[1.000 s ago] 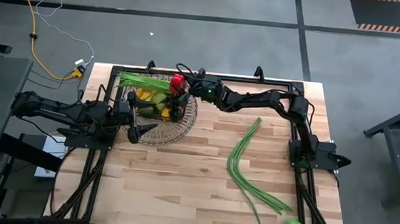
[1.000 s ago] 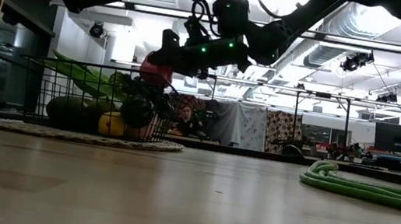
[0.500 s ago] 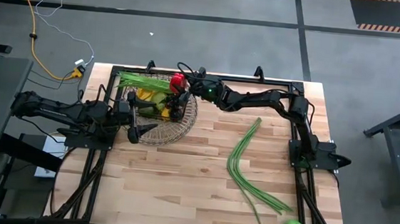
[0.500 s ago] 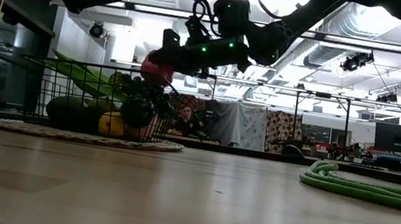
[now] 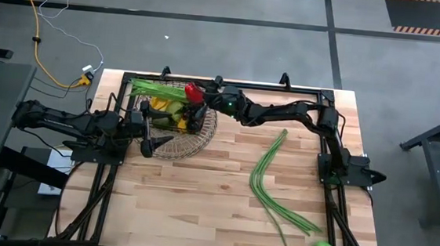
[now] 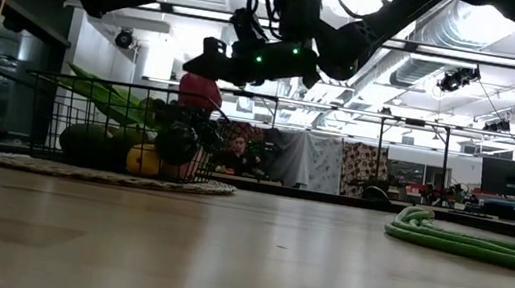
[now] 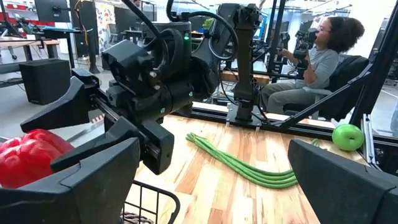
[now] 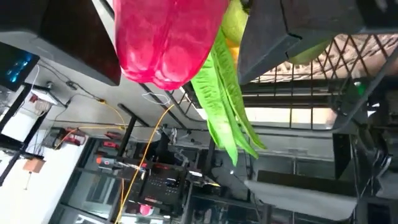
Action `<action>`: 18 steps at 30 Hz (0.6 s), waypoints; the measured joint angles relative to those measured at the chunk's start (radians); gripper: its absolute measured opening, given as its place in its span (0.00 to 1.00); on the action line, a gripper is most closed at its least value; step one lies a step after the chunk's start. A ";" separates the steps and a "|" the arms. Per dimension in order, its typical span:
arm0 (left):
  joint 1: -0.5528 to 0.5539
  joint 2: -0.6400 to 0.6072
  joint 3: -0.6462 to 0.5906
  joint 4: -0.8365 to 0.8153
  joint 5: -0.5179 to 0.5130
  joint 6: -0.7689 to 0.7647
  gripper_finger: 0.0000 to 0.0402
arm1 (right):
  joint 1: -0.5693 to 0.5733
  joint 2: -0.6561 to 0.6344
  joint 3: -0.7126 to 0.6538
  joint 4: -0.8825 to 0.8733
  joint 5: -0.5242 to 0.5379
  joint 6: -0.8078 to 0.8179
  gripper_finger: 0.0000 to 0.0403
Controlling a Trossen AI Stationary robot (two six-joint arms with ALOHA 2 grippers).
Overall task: Build produce basket
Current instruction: Put the red chili pepper into the wire basket, then put the green apple into the wire basket
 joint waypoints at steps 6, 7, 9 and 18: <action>0.000 0.000 0.000 -0.014 0.000 0.000 1.00 | -0.002 -0.004 0.000 0.012 0.111 0.013 0.77; 0.000 0.000 0.000 -0.016 0.000 0.000 1.00 | -0.005 -0.006 0.000 0.006 0.156 0.027 0.77; 0.000 0.000 0.000 -0.020 0.000 0.000 1.00 | -0.012 -0.009 0.000 -0.005 0.253 0.042 0.77; 0.000 0.000 0.000 -0.026 -0.011 0.000 1.00 | -0.019 -0.013 0.000 -0.052 0.383 0.002 0.77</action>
